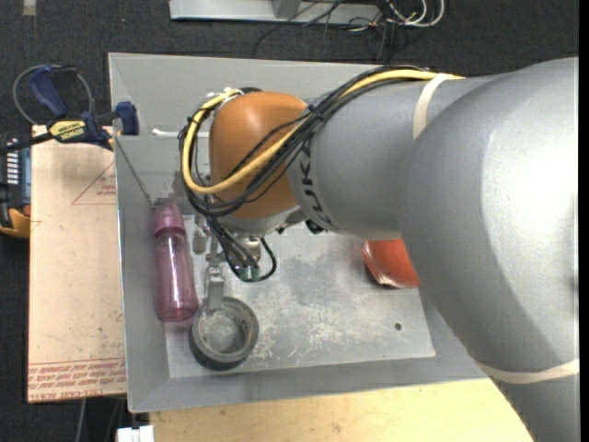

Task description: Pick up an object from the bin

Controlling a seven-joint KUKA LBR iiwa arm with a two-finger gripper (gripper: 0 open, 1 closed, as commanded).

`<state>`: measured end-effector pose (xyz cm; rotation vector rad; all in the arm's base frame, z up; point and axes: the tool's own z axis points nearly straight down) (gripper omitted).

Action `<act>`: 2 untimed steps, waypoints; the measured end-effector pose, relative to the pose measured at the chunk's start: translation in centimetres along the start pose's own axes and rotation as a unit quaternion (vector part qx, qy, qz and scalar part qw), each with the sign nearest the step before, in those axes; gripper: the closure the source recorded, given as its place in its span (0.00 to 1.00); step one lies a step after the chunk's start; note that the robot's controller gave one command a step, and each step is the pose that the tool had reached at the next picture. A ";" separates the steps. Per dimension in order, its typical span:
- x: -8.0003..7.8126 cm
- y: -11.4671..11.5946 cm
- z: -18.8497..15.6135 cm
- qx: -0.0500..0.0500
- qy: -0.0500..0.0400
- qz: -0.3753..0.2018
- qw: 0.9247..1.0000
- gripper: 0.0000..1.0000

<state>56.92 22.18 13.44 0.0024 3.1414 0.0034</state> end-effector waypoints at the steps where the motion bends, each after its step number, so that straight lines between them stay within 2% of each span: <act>1: 0.0 0.0 0.0 0.000 0.000 0.000 1.000 0.00; 2: -0.4 -3.4 6.7 0.000 0.001 -0.060 0.998 0.00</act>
Offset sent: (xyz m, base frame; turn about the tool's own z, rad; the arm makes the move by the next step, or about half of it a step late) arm 0.0041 -0.0324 -0.0644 -0.1232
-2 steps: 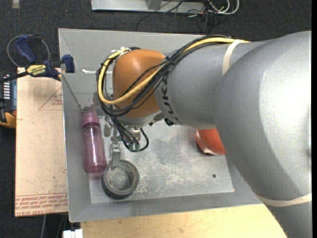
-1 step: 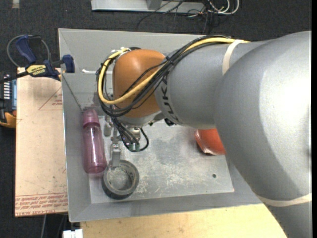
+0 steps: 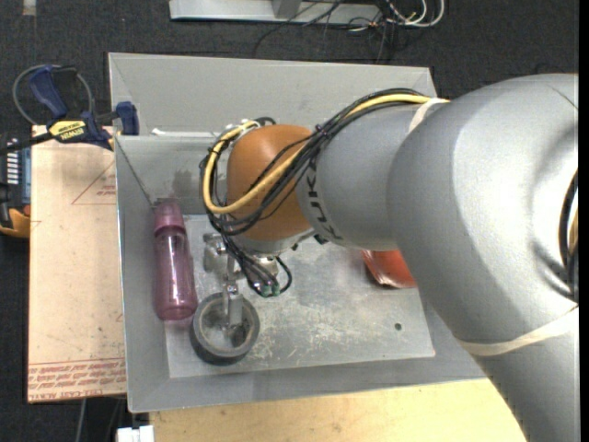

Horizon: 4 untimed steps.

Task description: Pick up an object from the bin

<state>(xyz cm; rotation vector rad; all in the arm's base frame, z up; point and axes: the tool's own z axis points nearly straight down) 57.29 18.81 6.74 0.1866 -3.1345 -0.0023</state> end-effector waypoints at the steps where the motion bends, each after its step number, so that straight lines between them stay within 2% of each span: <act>1: 0.0 3.8 -11.9 -0.002 -0.004 0.020 1.000 0.00; 2: -0.2 0.1 -5.4 0.000 0.001 0.016 1.000 0.00; 3: 0.6 0.3 -5.2 0.002 0.009 0.019 1.000 0.00; 4: 0.4 -1.2 -4.4 0.000 0.003 0.013 1.000 0.00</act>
Offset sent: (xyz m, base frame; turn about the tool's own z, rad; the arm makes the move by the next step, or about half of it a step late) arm 0.0016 -0.0040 0.0469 0.0295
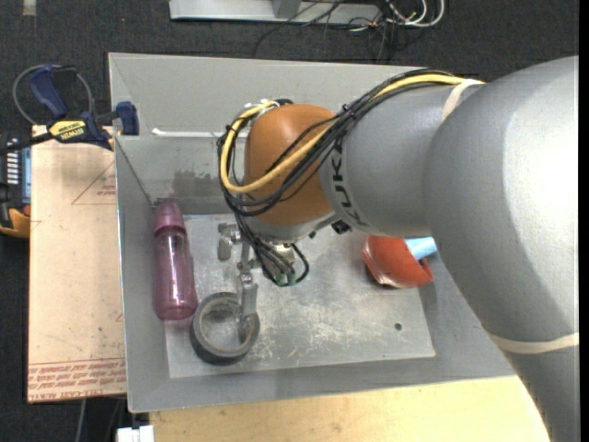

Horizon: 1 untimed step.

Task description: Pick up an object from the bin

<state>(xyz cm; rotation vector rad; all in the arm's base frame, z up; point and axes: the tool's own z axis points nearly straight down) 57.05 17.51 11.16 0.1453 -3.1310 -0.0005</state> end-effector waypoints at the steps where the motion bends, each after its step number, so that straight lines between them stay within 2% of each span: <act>1: 1.3 0.2 1.0 -0.002 -0.001 -0.003 1.000 1.00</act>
Offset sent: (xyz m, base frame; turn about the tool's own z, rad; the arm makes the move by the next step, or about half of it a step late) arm 0.0000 0.0000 0.0000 0.0000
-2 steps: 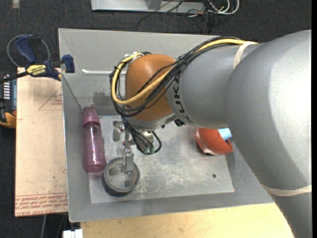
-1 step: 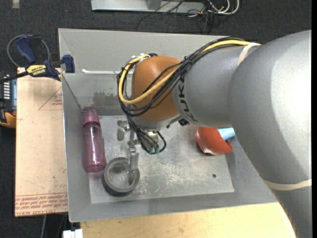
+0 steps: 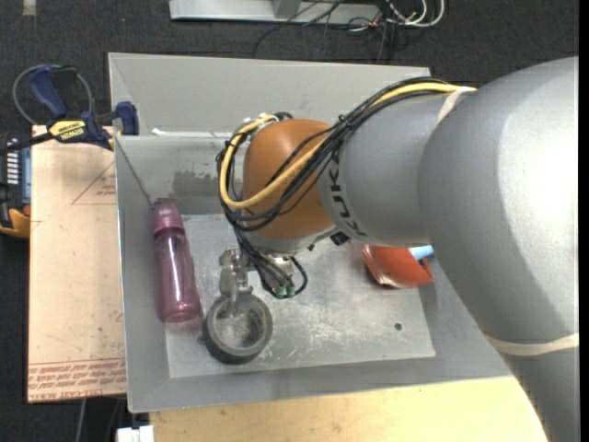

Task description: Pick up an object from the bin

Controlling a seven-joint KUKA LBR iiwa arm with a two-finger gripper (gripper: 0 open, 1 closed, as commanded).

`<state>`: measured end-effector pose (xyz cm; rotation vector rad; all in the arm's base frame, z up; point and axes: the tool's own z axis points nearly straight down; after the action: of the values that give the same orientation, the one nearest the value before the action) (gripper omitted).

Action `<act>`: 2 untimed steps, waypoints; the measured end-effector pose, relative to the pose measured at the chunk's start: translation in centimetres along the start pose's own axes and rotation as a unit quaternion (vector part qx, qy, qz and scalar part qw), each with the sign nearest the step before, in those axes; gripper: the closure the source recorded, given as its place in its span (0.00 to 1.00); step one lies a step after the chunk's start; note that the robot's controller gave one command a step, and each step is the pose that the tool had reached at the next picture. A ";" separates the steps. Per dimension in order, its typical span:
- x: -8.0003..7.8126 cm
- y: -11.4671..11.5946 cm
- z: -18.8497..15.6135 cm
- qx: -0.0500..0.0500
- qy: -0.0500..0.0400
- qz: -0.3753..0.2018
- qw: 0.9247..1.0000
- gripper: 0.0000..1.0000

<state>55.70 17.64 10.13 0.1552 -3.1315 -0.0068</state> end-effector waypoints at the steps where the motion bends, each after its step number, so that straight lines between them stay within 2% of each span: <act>1: 0.0 0.0 0.0 0.000 0.000 0.000 1.000 1.00; 2: 0.7 -3.7 -1.4 0.000 0.001 0.057 0.998 1.00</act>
Offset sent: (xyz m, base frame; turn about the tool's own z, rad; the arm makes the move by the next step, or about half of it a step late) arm -0.0033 -0.0377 0.0141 0.1149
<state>55.34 13.87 11.48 -0.0236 -3.1339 -0.0076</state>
